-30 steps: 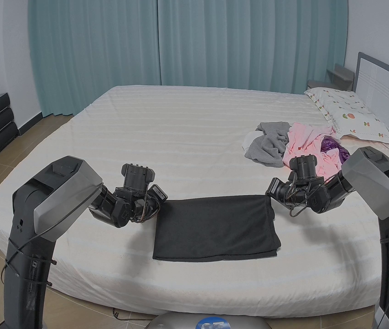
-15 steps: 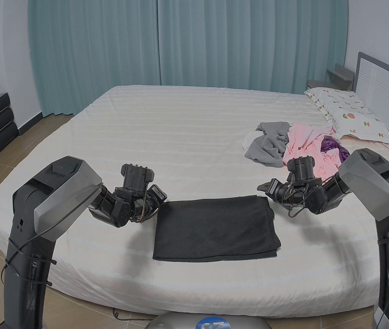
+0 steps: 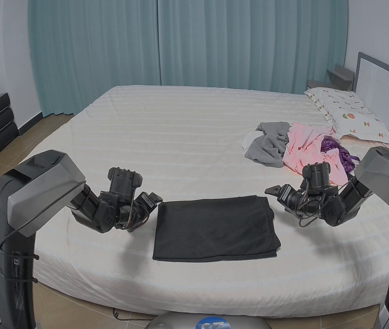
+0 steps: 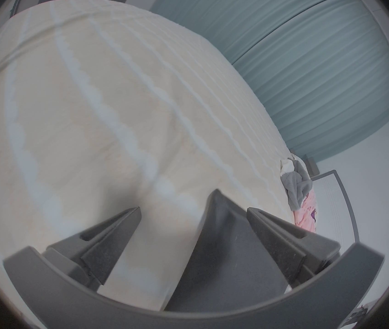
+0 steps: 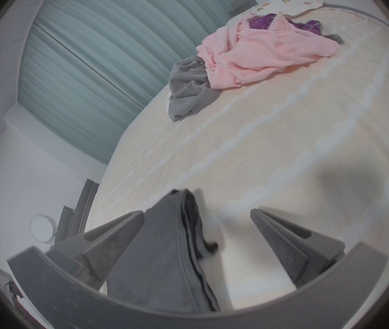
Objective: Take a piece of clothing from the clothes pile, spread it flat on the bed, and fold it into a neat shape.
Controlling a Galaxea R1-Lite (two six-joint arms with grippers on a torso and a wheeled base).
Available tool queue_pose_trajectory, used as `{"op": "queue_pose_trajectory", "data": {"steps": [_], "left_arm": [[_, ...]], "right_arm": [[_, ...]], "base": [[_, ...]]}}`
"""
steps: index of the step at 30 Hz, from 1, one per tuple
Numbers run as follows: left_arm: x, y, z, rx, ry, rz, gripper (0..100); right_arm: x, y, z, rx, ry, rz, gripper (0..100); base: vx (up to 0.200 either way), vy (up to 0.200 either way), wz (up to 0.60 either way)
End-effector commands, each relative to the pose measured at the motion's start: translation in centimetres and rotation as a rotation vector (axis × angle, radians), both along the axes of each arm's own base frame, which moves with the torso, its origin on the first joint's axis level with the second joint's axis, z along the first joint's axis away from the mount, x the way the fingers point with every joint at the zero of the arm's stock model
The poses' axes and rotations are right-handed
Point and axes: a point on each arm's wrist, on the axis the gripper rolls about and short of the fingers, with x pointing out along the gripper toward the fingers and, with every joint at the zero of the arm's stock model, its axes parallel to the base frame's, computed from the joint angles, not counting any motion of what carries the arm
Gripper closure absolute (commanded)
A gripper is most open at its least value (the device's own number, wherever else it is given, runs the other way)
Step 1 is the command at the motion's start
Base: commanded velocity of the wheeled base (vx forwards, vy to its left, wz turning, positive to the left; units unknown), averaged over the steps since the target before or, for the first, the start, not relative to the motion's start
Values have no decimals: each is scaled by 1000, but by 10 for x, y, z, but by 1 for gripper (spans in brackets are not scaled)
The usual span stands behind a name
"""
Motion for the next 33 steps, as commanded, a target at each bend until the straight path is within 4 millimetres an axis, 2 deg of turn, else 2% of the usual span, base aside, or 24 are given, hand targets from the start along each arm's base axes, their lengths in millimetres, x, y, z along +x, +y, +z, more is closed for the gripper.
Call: {"op": "queue_pose_trajectory", "data": {"steps": [1,7,10,13,16,28,33], "left_arm": [[-49,17,26,-70,50,-19,0],[-74,24,23,-92,57,-12,0],[-77,23,22,-94,50,-17,0],[-79,22,18,-90,63,-21,0],[-83,21,14,-85,80,-27,0],[-79,21,22,-173,79,-31,0],[-77,20,24,-175,71,-30,0]], "right_arm": [[-54,-9,21,43,-37,-22,0],[-89,-16,24,135,15,-84,0],[-98,-12,14,195,60,-108,0],[-99,-11,6,193,76,-114,0],[-102,-12,6,205,84,-115,0],[-104,-10,2,204,104,-111,0],[-105,-8,3,205,101,-103,0]], "base": [[0,0,0],[0,0,0],[0,0,0],[-200,0,0],[-200,0,0],[0,0,0],[0,-200,0]]}}
